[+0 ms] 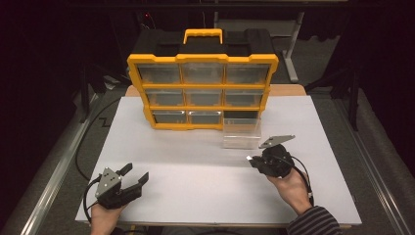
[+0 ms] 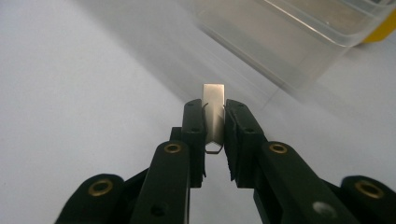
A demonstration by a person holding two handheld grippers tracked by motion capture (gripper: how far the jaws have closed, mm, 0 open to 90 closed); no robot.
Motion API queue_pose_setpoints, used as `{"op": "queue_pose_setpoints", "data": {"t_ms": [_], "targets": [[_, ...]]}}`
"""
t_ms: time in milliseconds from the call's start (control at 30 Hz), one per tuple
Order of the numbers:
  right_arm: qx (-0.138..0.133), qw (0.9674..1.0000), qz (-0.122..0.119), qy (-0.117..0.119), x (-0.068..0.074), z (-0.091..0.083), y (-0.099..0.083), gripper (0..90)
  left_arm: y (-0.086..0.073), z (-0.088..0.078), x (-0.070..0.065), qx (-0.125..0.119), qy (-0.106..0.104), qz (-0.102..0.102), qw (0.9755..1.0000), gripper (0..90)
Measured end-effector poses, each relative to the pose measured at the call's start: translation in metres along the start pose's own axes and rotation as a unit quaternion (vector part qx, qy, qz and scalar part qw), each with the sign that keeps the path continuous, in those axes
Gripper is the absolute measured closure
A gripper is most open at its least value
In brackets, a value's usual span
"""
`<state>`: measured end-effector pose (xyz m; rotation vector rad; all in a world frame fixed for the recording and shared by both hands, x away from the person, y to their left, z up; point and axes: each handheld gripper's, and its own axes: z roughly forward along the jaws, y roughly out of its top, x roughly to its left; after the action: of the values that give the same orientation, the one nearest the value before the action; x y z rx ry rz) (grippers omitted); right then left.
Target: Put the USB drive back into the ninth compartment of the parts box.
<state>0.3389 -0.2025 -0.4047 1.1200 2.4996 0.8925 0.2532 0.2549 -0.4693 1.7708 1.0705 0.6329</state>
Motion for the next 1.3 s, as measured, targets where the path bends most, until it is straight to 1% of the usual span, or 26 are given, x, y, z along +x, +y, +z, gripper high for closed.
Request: {"op": "queue_pose_setpoints", "data": {"t_ms": [167,400,567,600,700,733,767,1000,1100,1233,1300], "targets": [[-0.012,0.9999,0.008,-0.001,-0.004,-0.008,-0.003,79.6,0.000,0.001,0.000,0.001,-0.001,0.001,1.0000,31.9],[-0.025,0.9996,0.006,-0.006,-0.007,-0.017,-0.004,79.6,0.000,0.000,0.000,0.000,0.000,0.002,1.0000,31.9],[-0.039,0.9991,0.015,-0.003,-0.009,-0.024,-0.004,79.6,0.000,0.001,0.000,0.001,0.000,0.002,1.0000,31.9],[-0.042,0.9990,0.013,-0.003,-0.010,-0.025,-0.003,79.6,0.000,0.001,0.000,0.002,-0.001,0.003,1.0000,31.9],[-0.050,0.9986,0.011,-0.014,-0.010,-0.030,-0.002,79.5,0.000,0.001,-0.002,0.003,-0.005,0.009,0.9999,31.8],[-0.050,0.9986,0.013,-0.014,-0.010,-0.031,-0.002,79.6,0.000,0.001,-0.002,0.004,-0.006,0.009,0.9999,31.7],[-0.051,0.9985,0.009,-0.016,-0.010,-0.032,-0.002,79.6,0.000,0.001,-0.002,0.006,-0.006,0.009,0.9999,31.6],[-0.068,0.9975,0.018,-0.008,-0.013,-0.038,-0.001,79.6,-0.001,0.000,-0.002,0.006,0.000,0.004,1.0000,31.4],[-0.073,0.9971,0.017,-0.009,-0.014,-0.042,0.002,79.6,-0.001,0.002,-0.001,0.006,0.001,0.001,1.0000,31.3],[-0.074,0.9971,0.006,-0.019,-0.013,-0.048,0.009,79.6,-0.001,0.003,0.001,0.006,0.000,-0.001,1.0000,31.3],[-0.076,0.9969,0.003,-0.018,-0.013,-0.050,0.012,79.6,-0.001,0.003,0.001,0.006,0.000,-0.001,1.0000,31.3]]}}
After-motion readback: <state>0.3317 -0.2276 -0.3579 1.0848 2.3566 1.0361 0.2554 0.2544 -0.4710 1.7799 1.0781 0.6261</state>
